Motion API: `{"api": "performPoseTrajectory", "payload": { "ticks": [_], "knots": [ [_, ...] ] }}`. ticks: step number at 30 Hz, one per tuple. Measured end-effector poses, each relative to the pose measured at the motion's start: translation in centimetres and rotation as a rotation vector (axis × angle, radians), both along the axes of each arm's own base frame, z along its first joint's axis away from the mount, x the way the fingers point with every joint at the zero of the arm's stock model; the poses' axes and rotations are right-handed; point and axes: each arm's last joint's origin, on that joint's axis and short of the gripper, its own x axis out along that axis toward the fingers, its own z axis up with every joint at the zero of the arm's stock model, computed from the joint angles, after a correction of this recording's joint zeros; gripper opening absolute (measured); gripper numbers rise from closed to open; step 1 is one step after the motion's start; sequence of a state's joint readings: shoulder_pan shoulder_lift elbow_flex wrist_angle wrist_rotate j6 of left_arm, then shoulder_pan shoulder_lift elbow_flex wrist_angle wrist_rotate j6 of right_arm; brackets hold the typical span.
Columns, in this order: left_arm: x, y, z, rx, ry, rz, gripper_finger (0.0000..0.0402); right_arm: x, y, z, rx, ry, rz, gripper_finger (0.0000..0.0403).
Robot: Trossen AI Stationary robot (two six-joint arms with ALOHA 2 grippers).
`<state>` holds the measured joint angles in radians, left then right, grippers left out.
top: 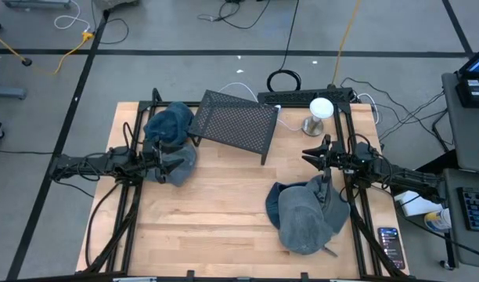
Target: Pick & Place hat
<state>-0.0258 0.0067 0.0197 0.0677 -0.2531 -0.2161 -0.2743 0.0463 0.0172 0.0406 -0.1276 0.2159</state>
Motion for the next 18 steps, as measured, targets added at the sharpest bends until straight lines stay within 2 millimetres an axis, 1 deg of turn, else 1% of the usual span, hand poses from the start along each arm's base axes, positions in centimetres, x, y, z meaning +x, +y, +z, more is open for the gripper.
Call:
{"api": "performPoseTrajectory", "payload": {
  "ticks": [12, 18],
  "knots": [
    [-0.03, 0.03, 0.21, -0.003, -0.022, 0.012, 0.0283, 0.0, 0.0, 0.0, 0.0, 0.0, 0.0, 0.0096],
    [-0.07, 0.03, 0.47, -0.09, -0.06, 0.001, 0.0283, 0.0, 0.0, 0.0, 0.0, 0.0, 0.0, 0.0096]
  ]
}}
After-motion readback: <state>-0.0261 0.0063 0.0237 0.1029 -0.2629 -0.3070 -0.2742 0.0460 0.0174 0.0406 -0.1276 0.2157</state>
